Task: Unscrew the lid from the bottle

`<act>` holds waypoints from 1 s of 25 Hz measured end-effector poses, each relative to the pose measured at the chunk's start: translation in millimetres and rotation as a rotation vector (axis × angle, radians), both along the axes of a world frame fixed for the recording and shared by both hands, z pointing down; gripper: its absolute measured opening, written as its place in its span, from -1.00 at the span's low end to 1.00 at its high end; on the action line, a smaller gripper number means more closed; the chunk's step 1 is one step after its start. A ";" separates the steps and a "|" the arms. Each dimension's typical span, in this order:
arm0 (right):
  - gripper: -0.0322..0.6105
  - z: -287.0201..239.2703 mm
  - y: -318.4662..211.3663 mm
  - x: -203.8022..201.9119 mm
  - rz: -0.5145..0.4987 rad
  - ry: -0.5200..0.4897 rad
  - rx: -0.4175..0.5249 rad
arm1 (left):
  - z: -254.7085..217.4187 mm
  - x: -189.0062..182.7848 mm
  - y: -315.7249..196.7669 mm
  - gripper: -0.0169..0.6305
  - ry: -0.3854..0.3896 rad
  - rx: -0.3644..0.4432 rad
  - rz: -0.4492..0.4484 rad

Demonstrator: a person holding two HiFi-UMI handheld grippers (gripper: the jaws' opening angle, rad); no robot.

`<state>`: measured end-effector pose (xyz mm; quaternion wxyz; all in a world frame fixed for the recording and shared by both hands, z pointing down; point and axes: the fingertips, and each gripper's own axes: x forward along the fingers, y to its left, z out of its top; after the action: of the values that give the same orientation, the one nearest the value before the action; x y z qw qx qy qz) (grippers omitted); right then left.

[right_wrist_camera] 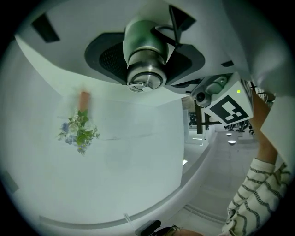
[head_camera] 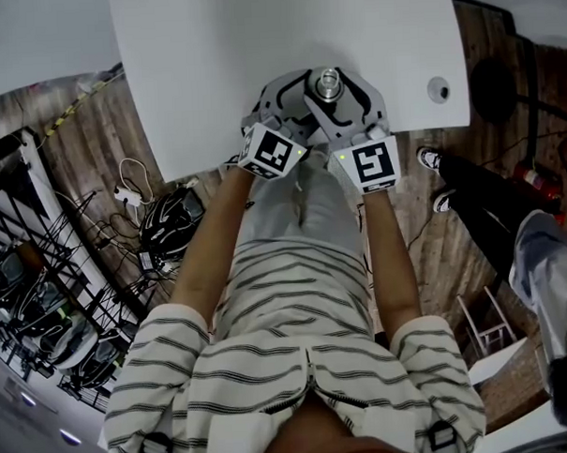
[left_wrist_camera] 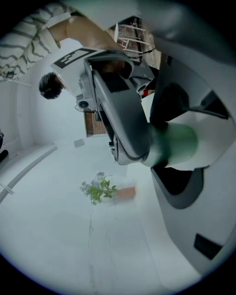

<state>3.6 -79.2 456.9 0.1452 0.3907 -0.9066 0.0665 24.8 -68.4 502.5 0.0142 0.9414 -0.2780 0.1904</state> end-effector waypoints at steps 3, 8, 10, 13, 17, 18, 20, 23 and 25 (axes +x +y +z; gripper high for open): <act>-0.07 -0.1 1.7 -2.2 -0.126 0.006 0.005 | 0.3 0.4 -0.6 0.00 0.000 -0.003 0.001; -0.07 1.7 7.7 -5.7 -0.374 0.009 0.000 | -0.5 0.0 -0.8 0.00 0.001 -0.001 0.006; -0.06 1.3 9.9 -5.8 -0.465 0.009 -0.001 | -0.7 0.0 -0.7 0.00 -0.001 -0.003 0.009; -0.06 2.5 13.4 -6.5 -0.590 0.022 -0.006 | 0.1 -0.7 -0.2 0.00 -0.003 -0.004 0.013; -0.06 3.7 17.2 -7.3 -0.734 0.056 -0.014 | -0.2 -0.8 0.0 0.00 -0.001 -0.002 0.019; -0.06 3.6 17.2 -8.1 -0.764 0.062 -0.017 | -0.2 -1.3 -0.5 0.00 -0.002 -0.001 0.019; -0.06 3.9 17.6 -7.4 -0.819 0.078 -0.021 | 0.4 -1.2 -1.0 0.00 -0.002 -0.003 0.018; -0.06 3.5 18.5 -3.5 -0.865 0.103 -0.041 | -0.7 0.6 -0.6 0.00 0.002 -0.005 0.019; -0.06 3.2 19.2 -4.9 -0.882 0.113 -0.050 | -1.9 -0.3 -0.6 0.00 0.003 -0.005 0.020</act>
<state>-1.3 -60.0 460.1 0.2182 -0.0340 -0.9753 -0.0012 24.5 -69.0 500.7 0.0151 0.9444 -0.2680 0.1898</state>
